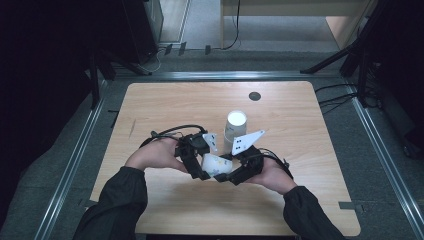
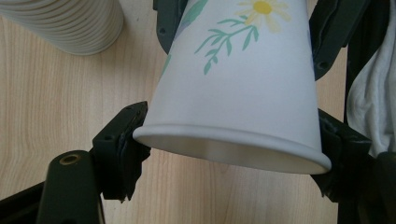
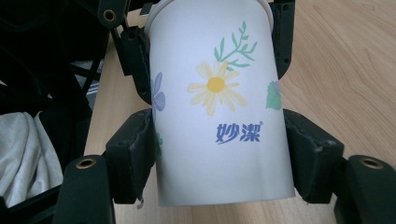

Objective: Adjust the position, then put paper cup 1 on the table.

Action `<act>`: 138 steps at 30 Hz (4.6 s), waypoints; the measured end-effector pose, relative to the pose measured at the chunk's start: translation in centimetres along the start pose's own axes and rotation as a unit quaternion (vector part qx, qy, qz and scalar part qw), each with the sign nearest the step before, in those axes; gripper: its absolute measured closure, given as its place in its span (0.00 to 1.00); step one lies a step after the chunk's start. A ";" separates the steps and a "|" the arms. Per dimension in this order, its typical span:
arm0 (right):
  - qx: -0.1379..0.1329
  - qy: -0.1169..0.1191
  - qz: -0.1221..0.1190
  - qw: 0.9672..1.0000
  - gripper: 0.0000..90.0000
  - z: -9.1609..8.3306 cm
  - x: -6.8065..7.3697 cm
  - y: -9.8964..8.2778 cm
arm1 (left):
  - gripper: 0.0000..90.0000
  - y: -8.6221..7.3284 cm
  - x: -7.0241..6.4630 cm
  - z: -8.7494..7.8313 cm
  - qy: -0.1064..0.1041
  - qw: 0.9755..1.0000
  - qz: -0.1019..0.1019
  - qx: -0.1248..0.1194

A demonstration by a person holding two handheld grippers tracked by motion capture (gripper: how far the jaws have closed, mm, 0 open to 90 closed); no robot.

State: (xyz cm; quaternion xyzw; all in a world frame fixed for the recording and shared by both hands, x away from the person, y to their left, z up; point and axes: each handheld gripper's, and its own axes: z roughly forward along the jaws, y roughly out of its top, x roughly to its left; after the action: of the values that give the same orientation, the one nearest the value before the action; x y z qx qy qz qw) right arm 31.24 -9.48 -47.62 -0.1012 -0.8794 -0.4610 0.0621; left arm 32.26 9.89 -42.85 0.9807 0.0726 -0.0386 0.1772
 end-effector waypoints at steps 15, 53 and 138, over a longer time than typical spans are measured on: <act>-0.010 -0.008 -0.007 1.000 0.36 -0.9 -0.1 0.0 | 0.14 -0.6 0.2 -0.8 0.010 0.999 -0.016 -0.049; -0.077 -0.004 0.010 0.997 0.37 -3.7 -0.7 -0.2 | 0.16 -6.3 0.3 0.1 -0.046 0.945 -0.141 -0.292; 0.005 -0.091 0.072 0.993 0.33 -4.5 -2.0 -2.6 | 0.26 -13.8 4.5 -8.4 0.105 0.935 -0.259 -0.217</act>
State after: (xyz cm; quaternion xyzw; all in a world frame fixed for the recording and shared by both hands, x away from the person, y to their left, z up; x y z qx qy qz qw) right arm 32.63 -14.86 -47.55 -0.2057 -0.8741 -0.4397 0.0157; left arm 34.99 26.18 -40.17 0.8640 0.3491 0.0366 0.3610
